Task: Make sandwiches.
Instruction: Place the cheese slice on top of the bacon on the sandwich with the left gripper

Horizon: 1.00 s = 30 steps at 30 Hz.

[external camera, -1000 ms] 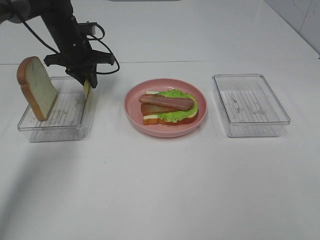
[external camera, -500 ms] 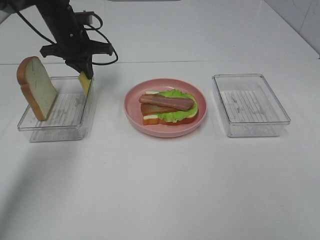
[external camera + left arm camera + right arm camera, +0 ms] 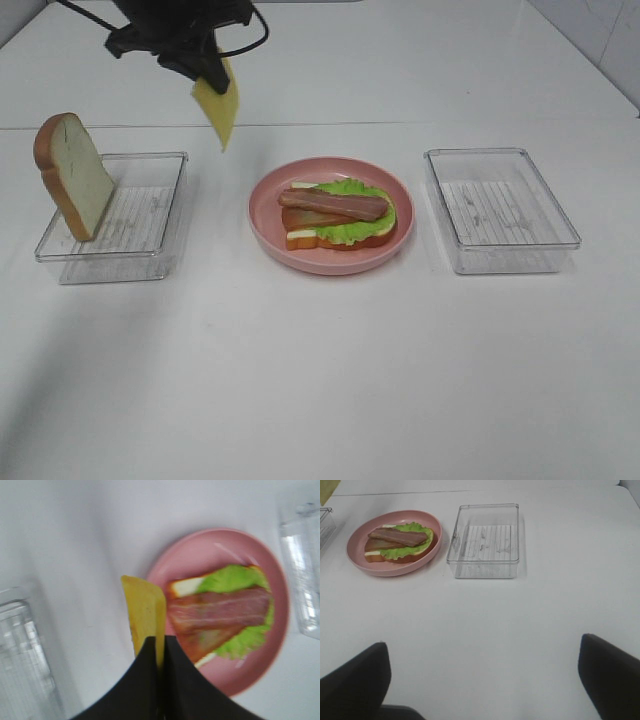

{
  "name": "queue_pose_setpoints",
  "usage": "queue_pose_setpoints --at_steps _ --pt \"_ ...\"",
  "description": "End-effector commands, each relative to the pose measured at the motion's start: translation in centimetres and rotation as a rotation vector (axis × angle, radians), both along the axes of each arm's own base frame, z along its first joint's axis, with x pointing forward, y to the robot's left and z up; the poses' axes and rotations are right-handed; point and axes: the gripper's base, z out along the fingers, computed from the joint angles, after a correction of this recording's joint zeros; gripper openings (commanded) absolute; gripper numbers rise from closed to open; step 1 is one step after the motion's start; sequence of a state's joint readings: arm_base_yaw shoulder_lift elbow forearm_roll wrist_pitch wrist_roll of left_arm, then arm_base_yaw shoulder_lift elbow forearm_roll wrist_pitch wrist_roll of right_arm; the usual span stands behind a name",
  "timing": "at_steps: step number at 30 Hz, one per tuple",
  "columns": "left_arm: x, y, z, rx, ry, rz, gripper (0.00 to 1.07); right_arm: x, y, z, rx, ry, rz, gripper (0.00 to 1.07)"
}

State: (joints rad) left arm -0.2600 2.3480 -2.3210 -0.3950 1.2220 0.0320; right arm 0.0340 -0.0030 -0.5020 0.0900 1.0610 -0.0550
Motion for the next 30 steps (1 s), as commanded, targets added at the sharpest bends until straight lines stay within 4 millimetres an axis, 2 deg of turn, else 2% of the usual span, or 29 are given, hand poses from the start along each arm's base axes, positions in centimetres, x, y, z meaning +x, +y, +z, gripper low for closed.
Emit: queue_pose_setpoints --at_steps 1,3,4,5,8,9,10,12,13,14,15,16,18,20,30 --pt "-1.3 -2.2 0.6 -0.089 0.027 -0.134 0.0 -0.3 0.0 0.0 -0.002 -0.034 0.005 0.96" --pt "-1.9 -4.5 0.6 -0.215 0.022 -0.247 0.0 -0.3 0.0 0.0 -0.002 -0.034 0.005 0.96" --pt "-1.9 -4.5 0.6 -0.215 0.022 -0.247 0.0 -0.3 0.0 0.0 -0.002 -0.034 0.005 0.96" --pt "-2.2 -5.9 0.3 -0.271 0.016 -0.299 0.0 -0.3 0.0 0.0 -0.002 -0.034 0.005 0.96" --pt "-2.3 -7.0 -0.4 -0.308 0.014 -0.327 0.0 -0.3 0.0 0.0 -0.002 -0.034 0.005 0.96" --pt "-2.4 -7.9 -1.2 -0.33 0.018 -0.344 0.0 -0.3 0.0 0.0 -0.002 -0.034 0.005 0.96" --pt "-2.4 -7.9 -1.2 -0.33 0.018 -0.344 0.0 -0.3 0.0 0.0 -0.002 -0.034 0.005 0.96" --pt "-2.3 -9.3 -3.2 -0.332 0.03 -0.353 0.0 -0.3 0.0 0.0 -0.002 -0.034 0.005 0.96" --pt "-2.3 -9.3 -3.2 -0.332 0.03 -0.353 0.0 -0.3 0.0 0.0 -0.002 -0.034 0.005 0.96" --pt "-2.3 -10.2 -4.5 -0.337 0.041 -0.352 0.0 -0.3 0.0 0.0 -0.002 -0.034 0.005 0.96" --pt "-2.3 -10.2 -4.5 -0.337 0.041 -0.352 0.0 -0.3 0.0 0.0 -0.002 -0.034 0.005 0.96" --pt "-2.3 -10.8 -5.7 -0.343 0.051 -0.35 0.0 -0.3 0.0 0.0 -0.002 -0.034 0.005 0.96" --pt "-2.3 -11.1 -6.2 -0.344 0.057 -0.35 0.0 -0.3 0.0 0.0 -0.002 -0.034 0.005 0.96" --pt "-2.3 -11.9 -7.7 -0.341 0.069 -0.345 0.0 -0.3 0.0 0.0 -0.002 -0.034 0.005 0.96" --pt "-1.8 -12.4 -9.6 -0.366 0.072 -0.3 0.0 -0.3 0.0 0.0 -0.002 -0.034 0.005 0.96"
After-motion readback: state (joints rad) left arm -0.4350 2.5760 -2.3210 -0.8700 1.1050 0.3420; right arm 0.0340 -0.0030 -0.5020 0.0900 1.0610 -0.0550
